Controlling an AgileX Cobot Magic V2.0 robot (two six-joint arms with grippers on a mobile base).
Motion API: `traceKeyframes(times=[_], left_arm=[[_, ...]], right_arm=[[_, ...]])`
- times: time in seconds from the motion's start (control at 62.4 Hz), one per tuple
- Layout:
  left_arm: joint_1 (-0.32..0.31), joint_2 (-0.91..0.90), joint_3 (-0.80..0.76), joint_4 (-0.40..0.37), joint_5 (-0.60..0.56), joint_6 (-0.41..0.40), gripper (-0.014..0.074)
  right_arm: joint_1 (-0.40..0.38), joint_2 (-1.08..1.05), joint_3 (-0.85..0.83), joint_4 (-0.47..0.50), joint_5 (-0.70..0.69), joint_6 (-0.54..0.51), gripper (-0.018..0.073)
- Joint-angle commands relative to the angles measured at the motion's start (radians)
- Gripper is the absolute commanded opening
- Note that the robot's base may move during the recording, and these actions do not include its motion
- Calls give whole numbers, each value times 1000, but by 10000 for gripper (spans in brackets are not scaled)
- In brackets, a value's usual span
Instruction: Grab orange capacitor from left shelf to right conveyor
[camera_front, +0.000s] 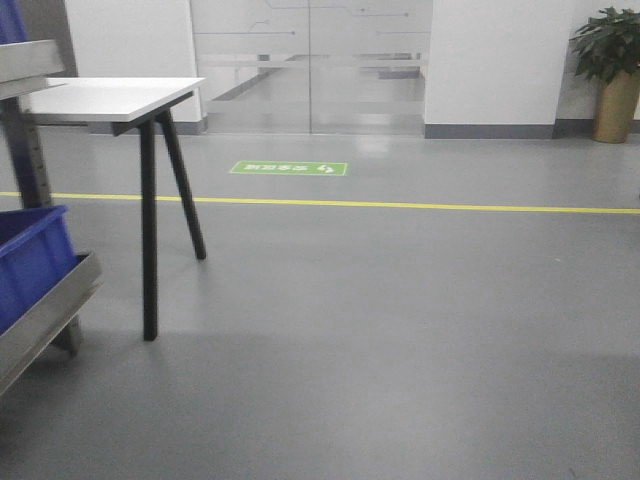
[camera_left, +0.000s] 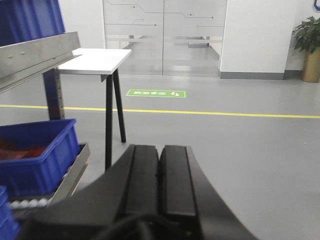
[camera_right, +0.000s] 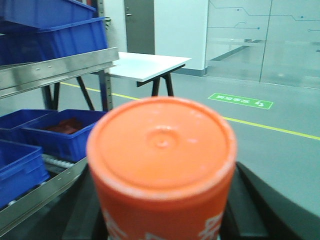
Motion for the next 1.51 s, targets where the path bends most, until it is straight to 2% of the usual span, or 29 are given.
traceKeyframes(times=[0.0,1.49], left_arm=[[-5,10,-8,-5,-90,0,-105],[-5,10,-8,-5,-90,0,-105]], right_arm=[[-3,12,-27,-10,-86,-10,49],[-3,12,-27,-10,-82,-10,49]])
